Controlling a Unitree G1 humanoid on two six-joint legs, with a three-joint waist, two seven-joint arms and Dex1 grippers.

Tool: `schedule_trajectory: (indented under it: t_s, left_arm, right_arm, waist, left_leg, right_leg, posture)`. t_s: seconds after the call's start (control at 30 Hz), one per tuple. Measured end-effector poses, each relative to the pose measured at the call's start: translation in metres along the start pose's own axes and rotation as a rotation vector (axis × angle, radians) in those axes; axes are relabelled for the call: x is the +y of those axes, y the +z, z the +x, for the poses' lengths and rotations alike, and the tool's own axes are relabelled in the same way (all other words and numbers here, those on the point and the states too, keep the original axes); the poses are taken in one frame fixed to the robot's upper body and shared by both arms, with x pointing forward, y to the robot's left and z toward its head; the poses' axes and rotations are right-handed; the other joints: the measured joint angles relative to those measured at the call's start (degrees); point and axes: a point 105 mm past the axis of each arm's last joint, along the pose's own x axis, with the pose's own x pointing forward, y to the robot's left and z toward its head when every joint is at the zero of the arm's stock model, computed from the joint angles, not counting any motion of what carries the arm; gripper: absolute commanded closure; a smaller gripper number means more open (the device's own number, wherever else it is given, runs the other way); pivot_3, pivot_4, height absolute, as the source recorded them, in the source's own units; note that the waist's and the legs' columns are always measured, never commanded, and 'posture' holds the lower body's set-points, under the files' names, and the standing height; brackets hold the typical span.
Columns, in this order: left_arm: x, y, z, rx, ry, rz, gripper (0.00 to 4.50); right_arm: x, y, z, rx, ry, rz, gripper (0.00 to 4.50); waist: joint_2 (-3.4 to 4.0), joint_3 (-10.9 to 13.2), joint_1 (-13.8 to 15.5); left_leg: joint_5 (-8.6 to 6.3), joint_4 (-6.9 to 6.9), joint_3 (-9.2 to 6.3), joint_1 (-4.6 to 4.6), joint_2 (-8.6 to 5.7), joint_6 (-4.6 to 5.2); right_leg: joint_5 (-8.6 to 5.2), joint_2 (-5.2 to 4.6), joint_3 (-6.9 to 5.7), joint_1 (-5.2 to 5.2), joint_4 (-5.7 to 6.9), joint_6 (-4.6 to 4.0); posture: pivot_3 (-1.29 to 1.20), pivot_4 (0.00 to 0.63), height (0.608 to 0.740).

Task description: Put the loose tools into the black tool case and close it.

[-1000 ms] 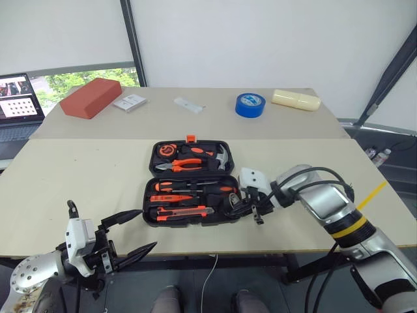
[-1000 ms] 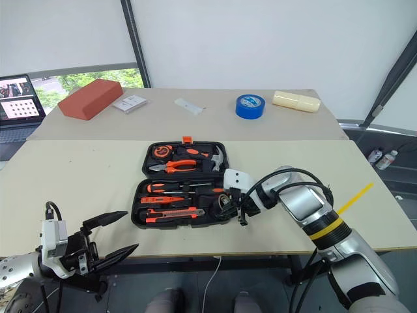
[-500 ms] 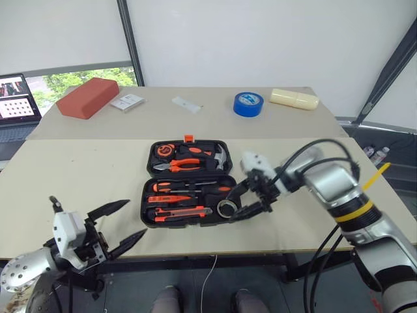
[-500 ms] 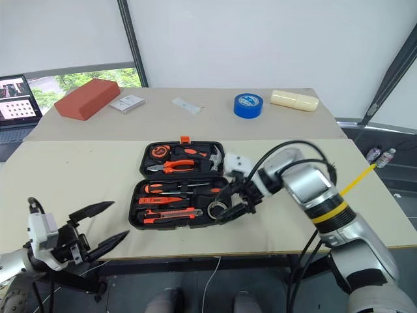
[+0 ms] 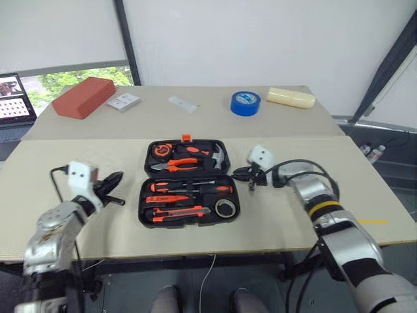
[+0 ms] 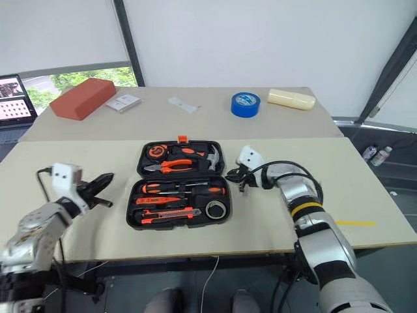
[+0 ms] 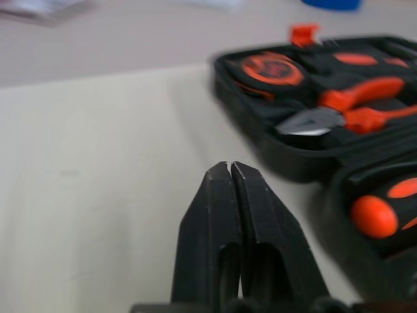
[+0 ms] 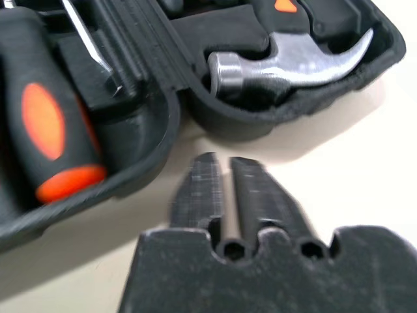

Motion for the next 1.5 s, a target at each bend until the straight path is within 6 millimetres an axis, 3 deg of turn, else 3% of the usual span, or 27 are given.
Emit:
schedule_trajectory:
  t_s: [0.17, 0.37, 0.63, 0.73, 0.8, 0.9, 1.0, 1.07, 1.17, 1.23, 1.43, 1.5]
  left_arm:
    - [-0.016, -0.007, 0.012, 0.049, -0.141, -0.017, 4.50]
    - [-0.031, -0.007, 0.012, 0.053, -0.283, 0.009, 4.50]
    - [-0.039, -0.018, -0.003, 0.103, -0.256, -0.010, 4.50]
    - [-0.030, -0.026, -0.009, 0.138, -0.195, -0.049, 3.84]
    - [-0.013, -0.026, -0.017, 0.166, -0.122, -0.053, 3.09]
    - [0.005, -0.014, -0.034, 0.194, -0.093, -0.087, 2.06]
    - [0.011, 0.000, -0.038, 0.200, -0.090, -0.146, 0.98]
    - [0.007, 0.013, -0.031, 0.217, -0.123, -0.222, 0.95]
    - [-0.002, 0.038, -0.011, 0.216, -0.161, -0.270, 0.95]
    - [-0.005, 0.045, 0.001, 0.219, -0.157, -0.293, 0.95]
    - [-0.007, 0.021, 0.027, 0.328, -0.110, -0.348, 0.95]
    - [-0.005, 0.019, 0.031, 0.343, -0.087, -0.354, 0.95]
  right_arm:
    - [0.014, 0.004, 0.012, -0.036, 0.062, 0.006, 4.45]
    - [0.023, -0.006, -0.009, -0.036, 0.130, 0.029, 4.45]
    - [0.039, -0.011, -0.023, -0.057, 0.120, 0.066, 4.45]
    - [0.037, -0.015, -0.027, -0.051, 0.099, 0.114, 3.78]
    - [0.027, -0.017, -0.039, -0.034, 0.064, 0.134, 3.09]
    - [0.014, -0.012, -0.056, -0.023, 0.027, 0.204, 2.03]
    - [0.004, -0.009, -0.064, 0.084, -0.015, 0.275, 1.05]
    - [-0.003, 0.002, -0.060, 0.161, -0.018, 0.386, 0.35]
    - [-0.008, 0.039, -0.043, 0.169, 0.022, 0.486, 0.35]
    - [-0.011, 0.050, -0.033, 0.173, 0.022, 0.544, 0.35]
    - [-0.012, 0.020, -0.014, 0.292, -0.041, 0.674, 0.35]
    - [-0.015, 0.017, -0.012, 0.306, -0.061, 0.685, 0.85]
  waist:
    - [0.01, 0.0, 0.0]
    - [0.02, 0.0, 0.9]
    - [0.02, 0.0, 0.7]
    - [0.00, 0.0, 0.6]
    - [-0.01, 0.0, 0.6]
    - [-0.02, 0.1, 0.6]
    - [-0.01, 0.1, 0.6]
    - [-0.02, 0.1, 0.6]
    - [-0.02, 0.1, 0.6]
    - [-0.02, 0.1, 0.5]
    - [-0.03, 0.1, 0.7]
    - [-0.04, 0.1, 0.6]
  left_leg:
    - [0.00, -0.17, -0.09, 0.01, 0.09, -0.01]
    - [0.00, -0.16, -0.08, -0.04, 0.07, -0.02]
    - [0.00, -0.15, -0.09, 0.02, 0.08, -0.01]
    - [0.02, -0.13, -0.10, 0.03, 0.09, -0.04]
    - [0.04, -0.07, -0.12, 0.03, 0.09, -0.06]
    - [0.04, -0.02, -0.11, 0.05, 0.11, -0.07]
    - [0.03, -0.01, -0.11, 0.06, 0.11, -0.07]
    - [0.04, 0.03, -0.13, 0.02, 0.11, -0.08]
    - [0.06, 0.09, -0.38, 0.05, 0.12, -0.07]
    - [0.06, 0.07, -0.41, 0.07, 0.11, -0.05]
    - [0.06, 0.07, -0.46, -0.43, 0.07, -0.05]
    - [0.06, 0.06, -0.47, -0.47, 0.07, -0.05]
  right_leg:
    - [-0.01, 0.15, -0.03, -0.05, 0.02, -0.05]
    - [-0.02, 0.13, -0.03, -0.02, -0.09, -0.05]
    - [-0.02, 0.13, -0.01, -0.01, -0.02, -0.06]
    - [-0.01, 0.14, -0.01, -0.02, 0.02, -0.09]
    - [0.00, 0.15, -0.02, -0.02, 0.04, -0.09]
    - [-0.02, 0.14, -0.01, -0.01, 0.04, -0.12]
    - [-0.04, 0.13, -0.01, -0.03, 0.07, -0.17]
    - [-0.01, 0.14, -0.02, -0.09, 0.12, -0.22]
    - [0.07, 0.32, -0.02, -0.01, 0.13, -0.23]
    - [0.05, 0.35, -0.01, 0.02, 0.10, -0.22]
    - [0.03, 0.35, -0.03, -0.30, 0.04, -0.16]
    - [0.04, 0.36, -0.01, -0.36, 0.07, -0.15]
  posture:
    - [0.00, 0.150, 0.740]
    - [0.00, 0.150, 0.740]
    - [0.00, 0.150, 0.740]
    - [0.00, 0.150, 0.740]
    - [0.00, 0.150, 0.740]
    - [0.00, 0.150, 0.740]
    - [0.00, 0.150, 0.740]
    - [0.00, 0.150, 0.740]
    - [0.00, 0.150, 0.740]
    - [0.00, 0.150, 0.740]
    - [0.00, 0.150, 0.740]
    - [0.00, 0.150, 0.740]
